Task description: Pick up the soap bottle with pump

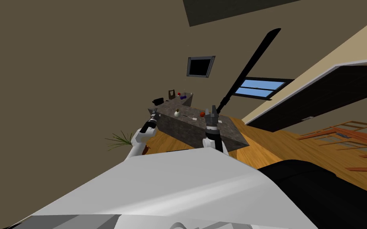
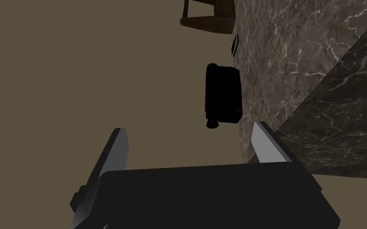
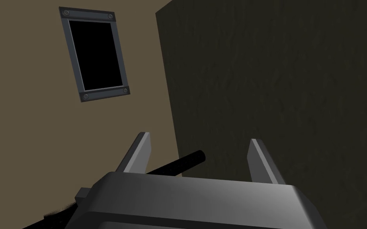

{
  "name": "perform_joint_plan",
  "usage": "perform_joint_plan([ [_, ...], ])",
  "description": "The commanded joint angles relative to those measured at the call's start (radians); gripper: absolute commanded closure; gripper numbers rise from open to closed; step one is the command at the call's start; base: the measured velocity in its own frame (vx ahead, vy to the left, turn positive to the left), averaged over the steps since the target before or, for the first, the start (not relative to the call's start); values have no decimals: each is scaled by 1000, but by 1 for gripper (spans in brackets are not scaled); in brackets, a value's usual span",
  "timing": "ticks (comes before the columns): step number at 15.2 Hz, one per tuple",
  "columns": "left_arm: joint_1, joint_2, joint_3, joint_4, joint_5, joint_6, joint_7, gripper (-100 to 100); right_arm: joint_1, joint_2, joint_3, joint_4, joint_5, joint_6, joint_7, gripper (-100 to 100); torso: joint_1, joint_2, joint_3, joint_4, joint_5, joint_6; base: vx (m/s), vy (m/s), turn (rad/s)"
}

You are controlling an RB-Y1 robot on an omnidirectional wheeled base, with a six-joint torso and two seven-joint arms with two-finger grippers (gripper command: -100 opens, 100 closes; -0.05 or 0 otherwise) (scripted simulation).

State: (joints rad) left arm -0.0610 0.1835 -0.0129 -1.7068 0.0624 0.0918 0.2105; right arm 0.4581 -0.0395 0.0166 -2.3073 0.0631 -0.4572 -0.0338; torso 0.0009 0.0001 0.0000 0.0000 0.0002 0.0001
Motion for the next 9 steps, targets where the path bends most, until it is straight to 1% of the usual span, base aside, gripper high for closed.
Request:
perform_joint_plan([
  [1,-50,2,4,50,3,50,32,-100,0,0,0,0,0,0,0,0,0,0,0,0,0,0,-8,11,22],
  [2,-75,2,4,74,3,71,32,-100,0,0,0,0,0,0,0,0,0,0,0,0,0,0,-8,11,19],
  [3,-83,2,4,88,3,90,32,-100,0,0,0,0,0,0,0,0,0,0,0,0,0,0,-6,8,3],
  [4,-83,2,4,88,3,91,32,-100,0,0,0,0,0,0,0,0,0,0,0,0,0,0,0,0,0],
  [5,-125,7,7,129,6,126,61,-100,0,0,0,0,0,0,0,0,-1,0,0,0,0,0,-3,7,16],
  [6,-142,7,7,148,6,142,61,-100,0,0,0,0,0,0,0,0,0,0,0,0,0,0,-3,9,20],
  [7,-147,7,7,153,6,158,61,-100,0,0,0,0,0,0,0,0,0,0,0,0,0,0,-2,7,6],
  [8,-176,11,10,182,10,182,91,-100,0,0,0,0,0,0,0,0,0,0,0,0,0,0,-1,8,6],
  [9,-193,11,10,199,10,202,91,-100,0,0,0,0,0,0,0,0,0,0,0,0,0,0,0,9,11],
])
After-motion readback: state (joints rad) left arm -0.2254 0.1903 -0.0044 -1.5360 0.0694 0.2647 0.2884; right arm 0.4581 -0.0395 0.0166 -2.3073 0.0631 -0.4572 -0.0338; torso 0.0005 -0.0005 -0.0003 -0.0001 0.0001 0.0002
